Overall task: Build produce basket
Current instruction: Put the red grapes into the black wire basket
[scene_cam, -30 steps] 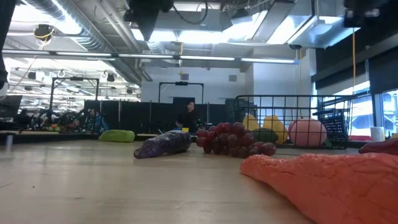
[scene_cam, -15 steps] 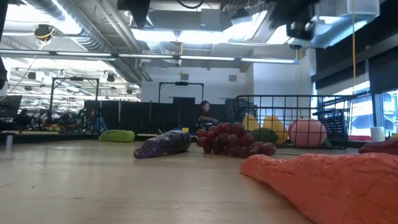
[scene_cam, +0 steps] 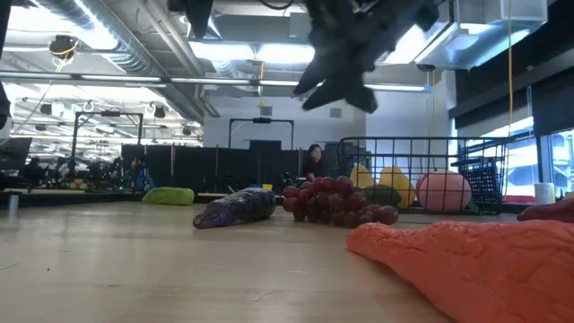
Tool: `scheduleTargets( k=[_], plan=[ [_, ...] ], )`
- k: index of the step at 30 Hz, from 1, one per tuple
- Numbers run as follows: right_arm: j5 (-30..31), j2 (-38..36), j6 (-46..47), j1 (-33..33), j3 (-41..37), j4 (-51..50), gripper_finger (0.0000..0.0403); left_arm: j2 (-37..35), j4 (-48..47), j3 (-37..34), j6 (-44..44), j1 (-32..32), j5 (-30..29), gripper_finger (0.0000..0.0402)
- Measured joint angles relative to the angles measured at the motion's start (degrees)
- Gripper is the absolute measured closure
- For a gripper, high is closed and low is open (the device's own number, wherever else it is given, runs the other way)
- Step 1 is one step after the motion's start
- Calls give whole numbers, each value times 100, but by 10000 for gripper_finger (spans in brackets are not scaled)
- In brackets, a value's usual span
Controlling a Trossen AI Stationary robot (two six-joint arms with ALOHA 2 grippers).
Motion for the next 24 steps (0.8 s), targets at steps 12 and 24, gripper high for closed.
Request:
scheduleTargets(
  k=[12, 24],
  plan=[
    [181, 1093, -457, 2, -2, 390, 293, 2, 1, 0, 149, 2, 2, 360],
    [903, 1373, -487, 2, -2, 446, 293, 2, 1, 0, 151, 7, 50, 360]
  ],
)
